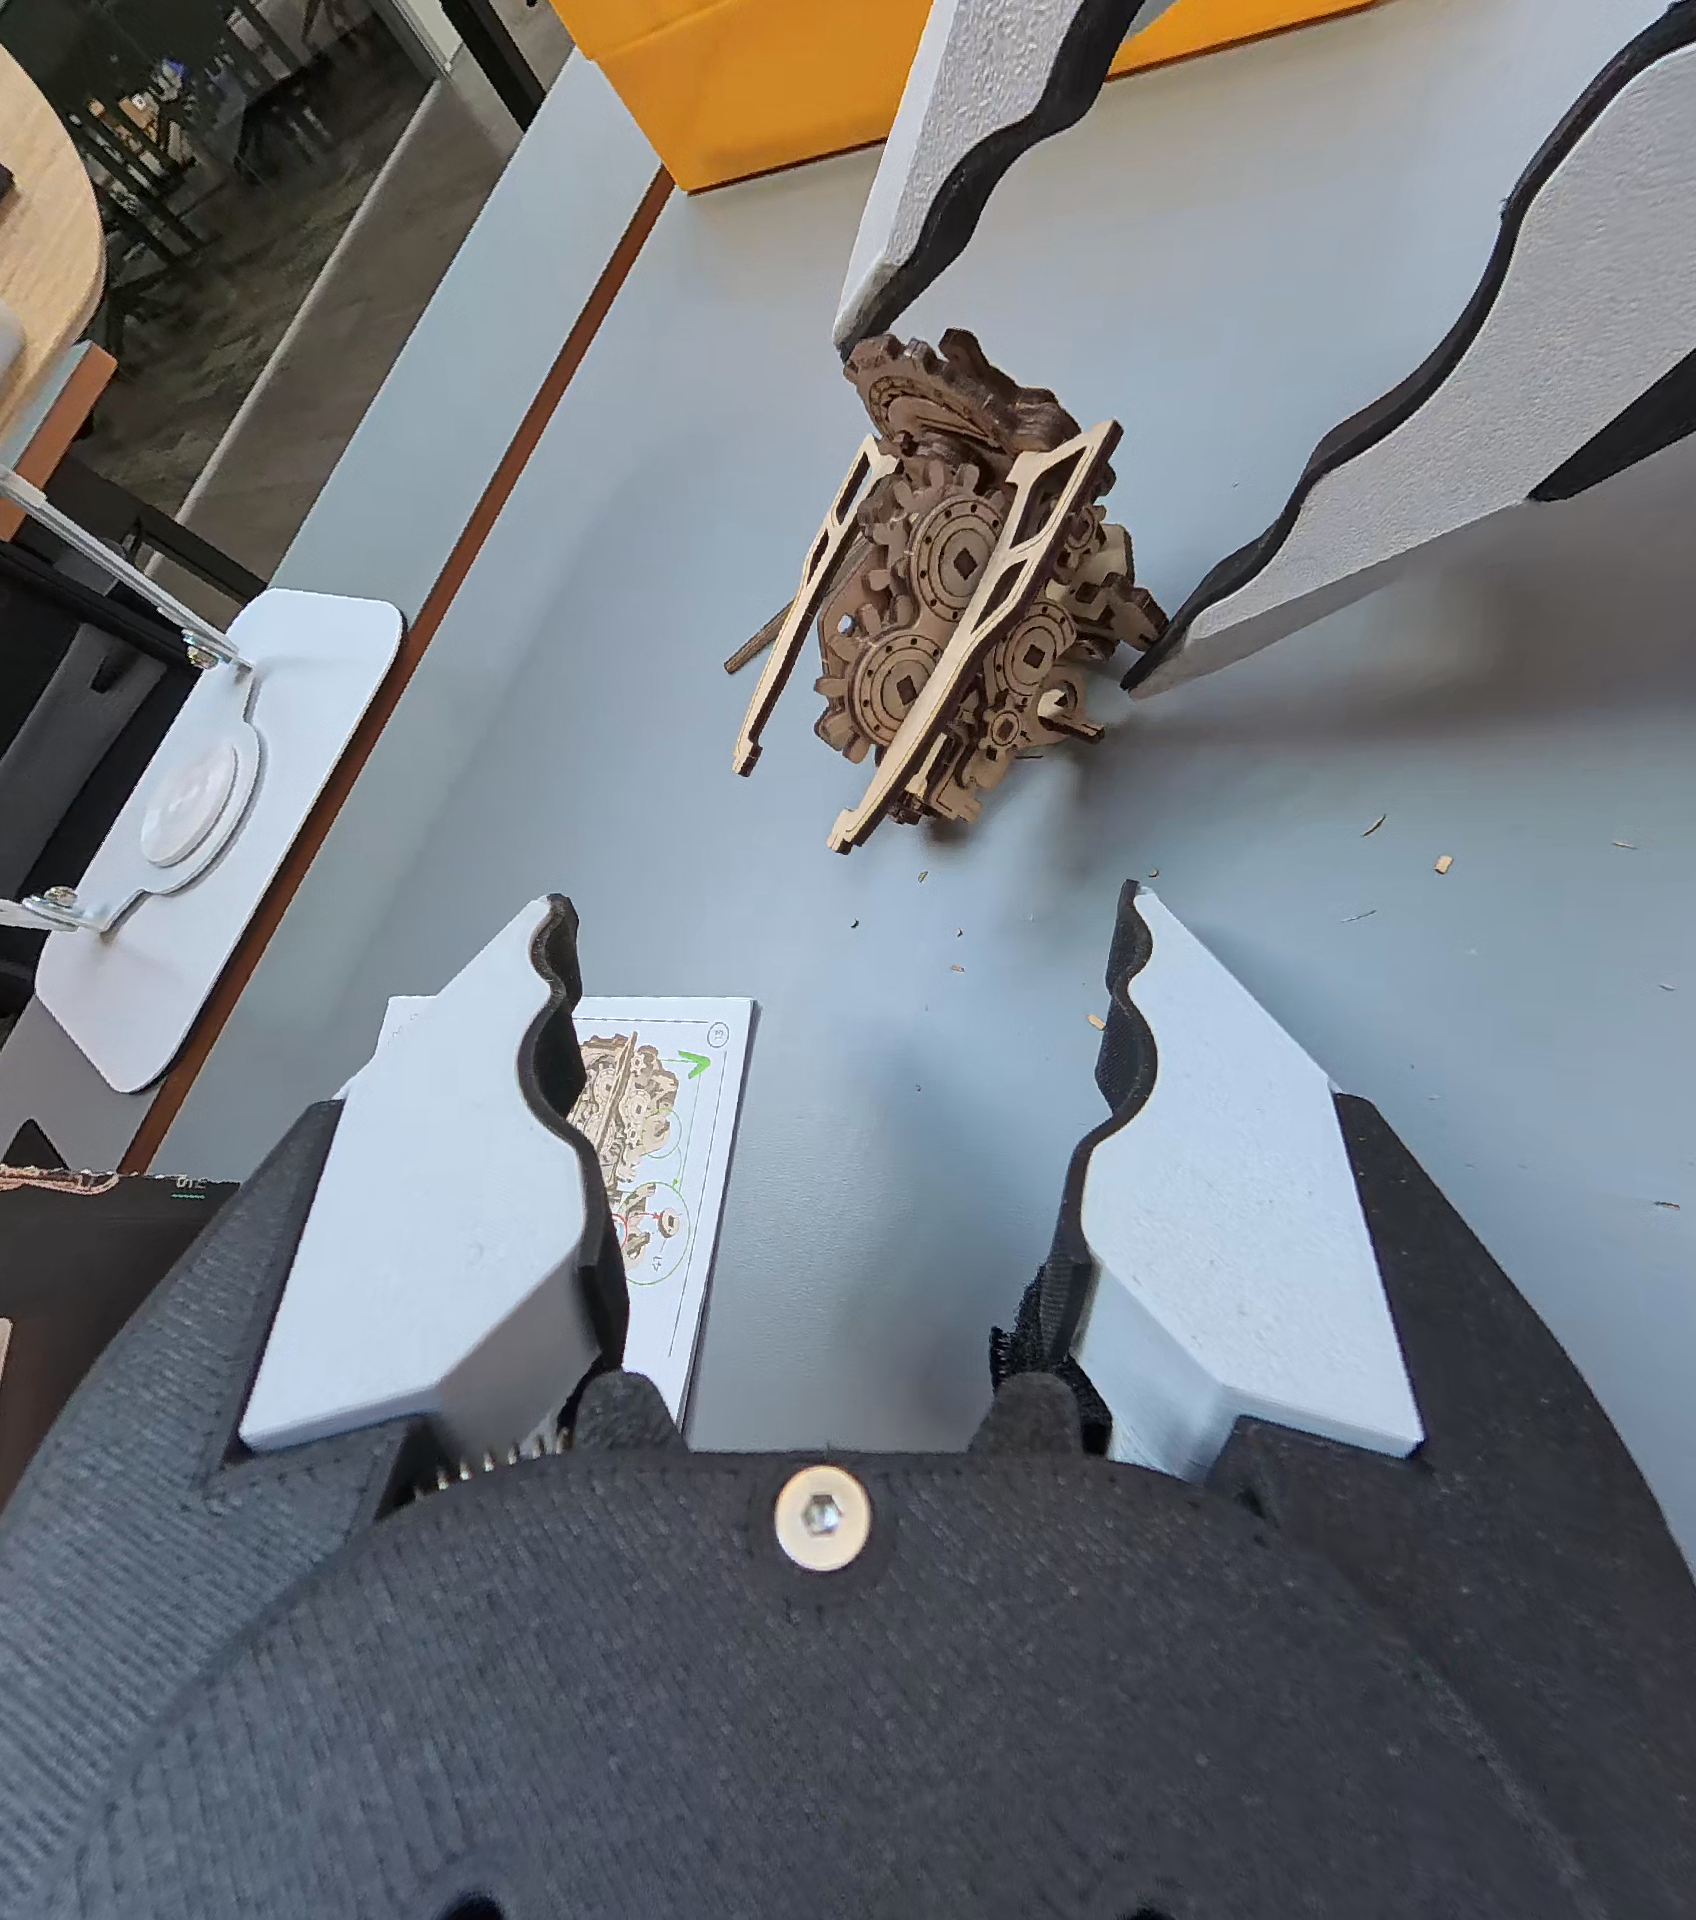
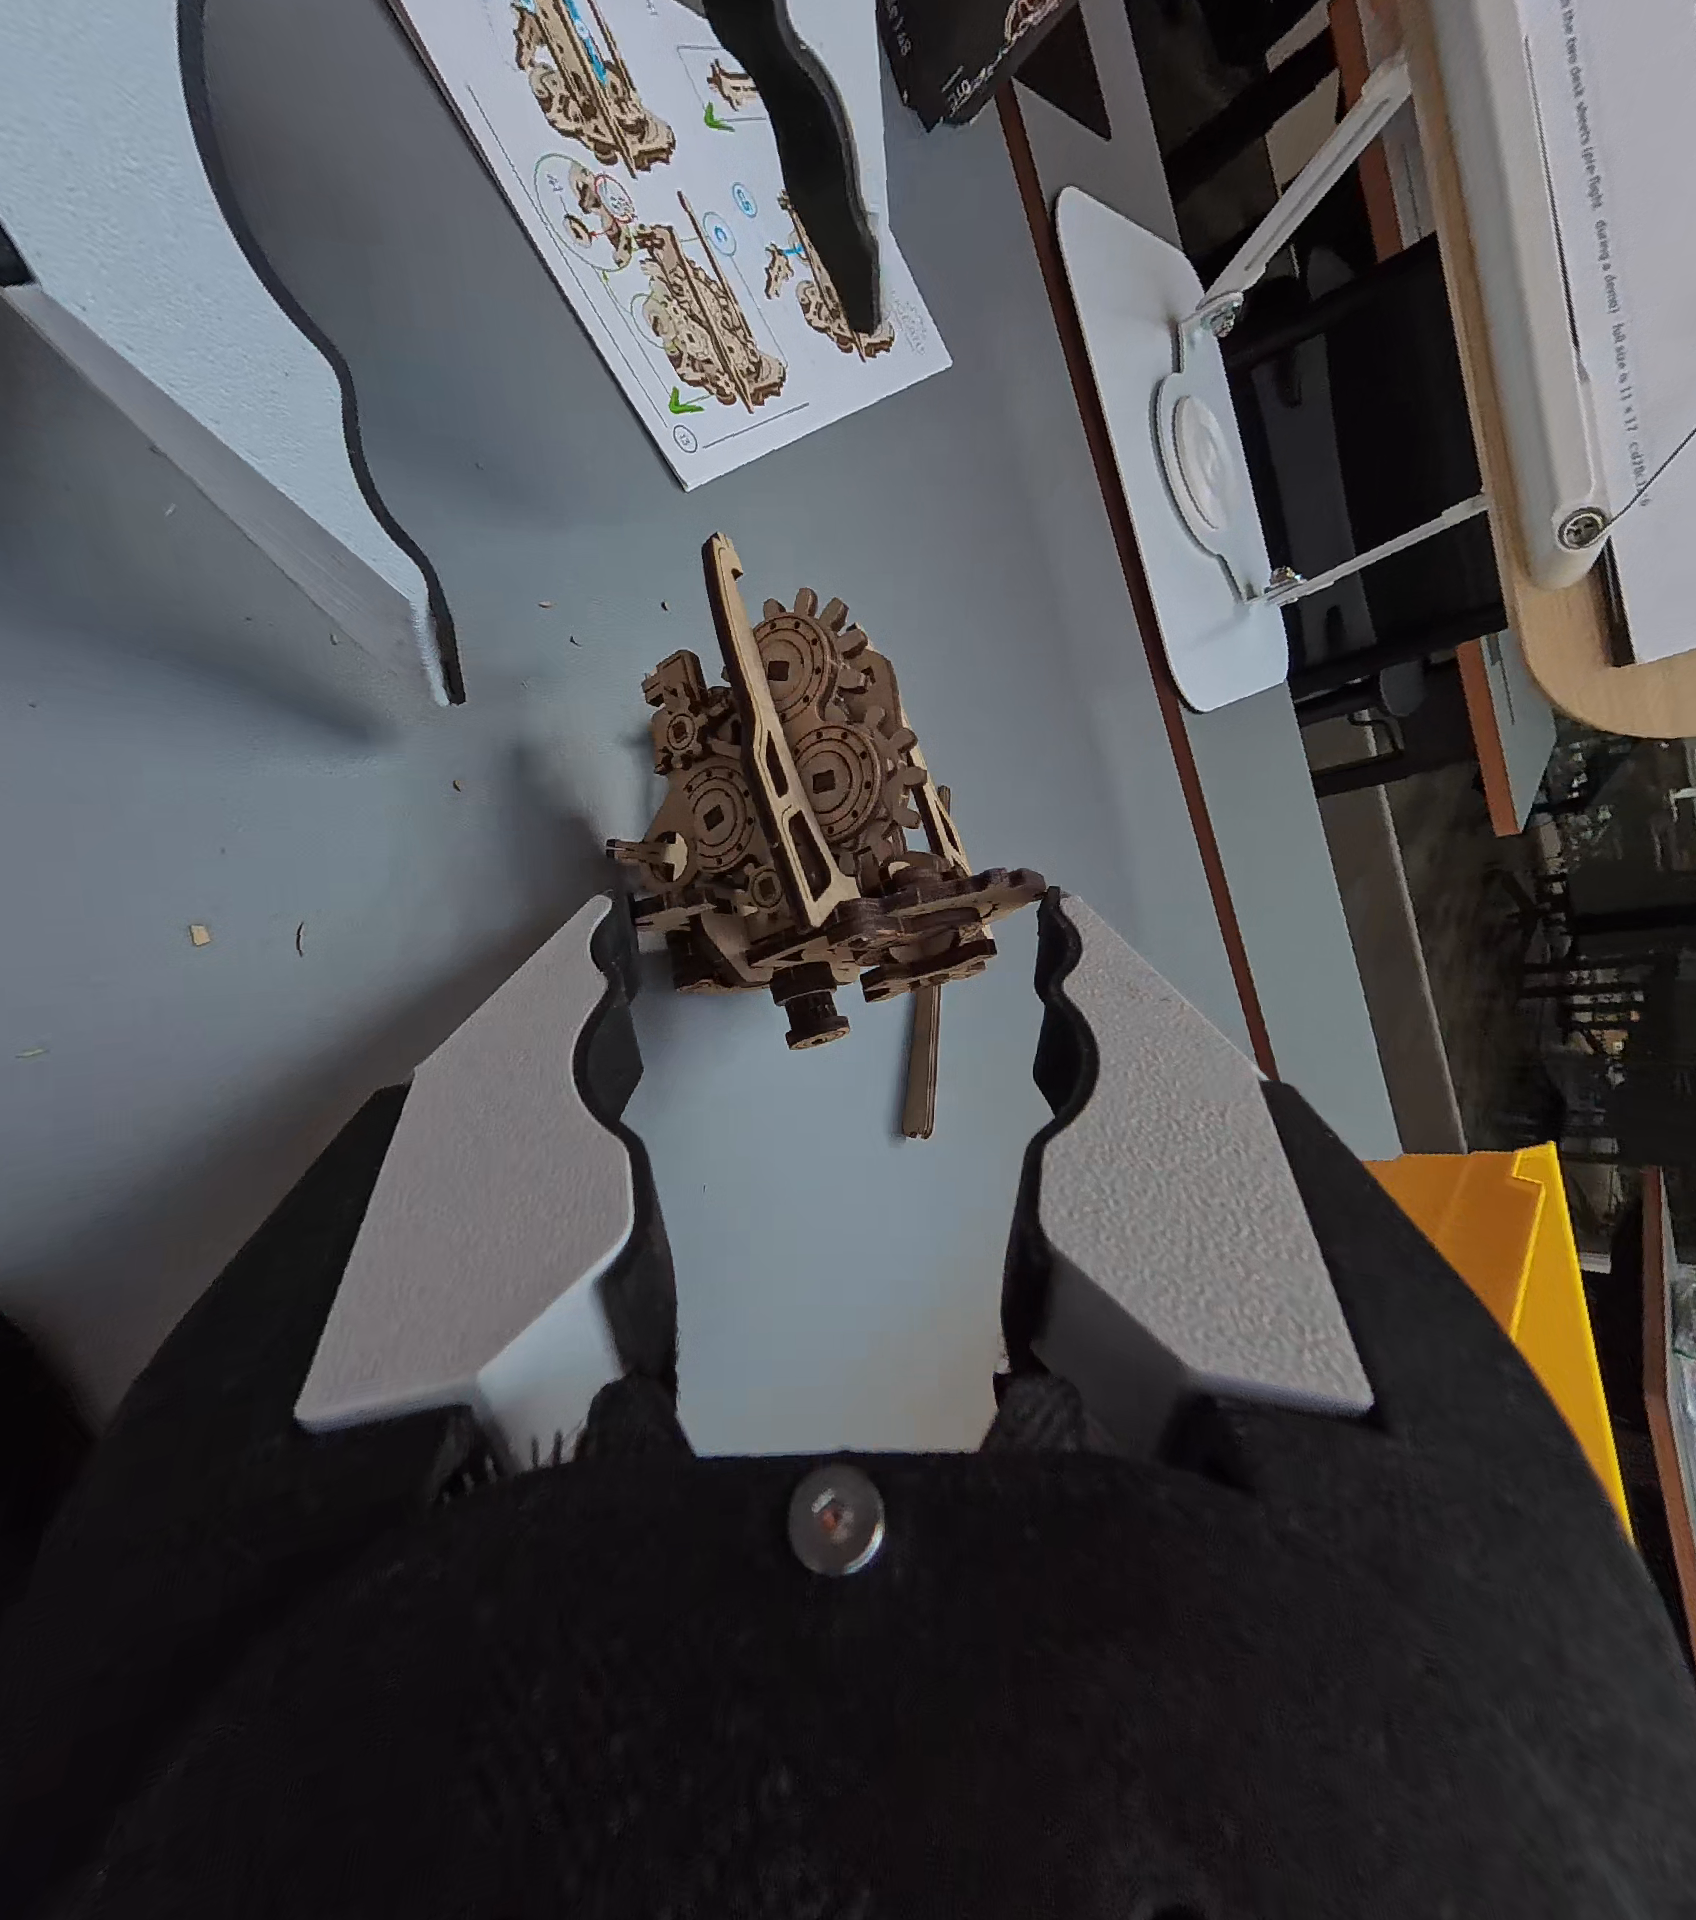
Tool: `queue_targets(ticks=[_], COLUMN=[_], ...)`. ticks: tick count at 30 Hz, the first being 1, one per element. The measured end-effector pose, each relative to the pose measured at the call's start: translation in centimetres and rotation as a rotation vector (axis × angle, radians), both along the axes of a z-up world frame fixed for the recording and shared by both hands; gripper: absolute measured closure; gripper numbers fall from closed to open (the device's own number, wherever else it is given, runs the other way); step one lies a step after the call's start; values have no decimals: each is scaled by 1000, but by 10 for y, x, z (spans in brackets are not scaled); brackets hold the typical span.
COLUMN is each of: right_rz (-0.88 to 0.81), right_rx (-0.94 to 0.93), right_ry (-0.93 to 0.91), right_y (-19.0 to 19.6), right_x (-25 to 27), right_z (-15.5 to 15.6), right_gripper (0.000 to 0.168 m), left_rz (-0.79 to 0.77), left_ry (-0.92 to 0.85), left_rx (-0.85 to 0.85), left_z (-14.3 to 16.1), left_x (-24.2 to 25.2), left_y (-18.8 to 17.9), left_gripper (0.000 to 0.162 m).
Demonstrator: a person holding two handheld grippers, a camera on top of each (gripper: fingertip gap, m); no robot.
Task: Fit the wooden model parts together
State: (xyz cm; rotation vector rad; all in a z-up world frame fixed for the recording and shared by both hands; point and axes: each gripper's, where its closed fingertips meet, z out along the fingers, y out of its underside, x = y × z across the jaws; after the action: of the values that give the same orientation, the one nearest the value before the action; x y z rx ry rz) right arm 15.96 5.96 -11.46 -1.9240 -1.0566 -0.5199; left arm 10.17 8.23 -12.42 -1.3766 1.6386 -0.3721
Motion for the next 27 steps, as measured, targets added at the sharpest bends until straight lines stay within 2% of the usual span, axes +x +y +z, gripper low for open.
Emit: queue_targets(ticks=[14,27], right_rz=[-52,-8], right_rx=[53,77], right_ry=[89,-15], right_y=[11,7], right_x=[-4,-6], right_z=[9,6], right_gripper=[95,94], left_rz=[4,19], left_ry=[-3,5], left_rx=[1,8], left_z=[2,-1], left_x=[0,-1], left_y=[2,9], left_gripper=[61,61])
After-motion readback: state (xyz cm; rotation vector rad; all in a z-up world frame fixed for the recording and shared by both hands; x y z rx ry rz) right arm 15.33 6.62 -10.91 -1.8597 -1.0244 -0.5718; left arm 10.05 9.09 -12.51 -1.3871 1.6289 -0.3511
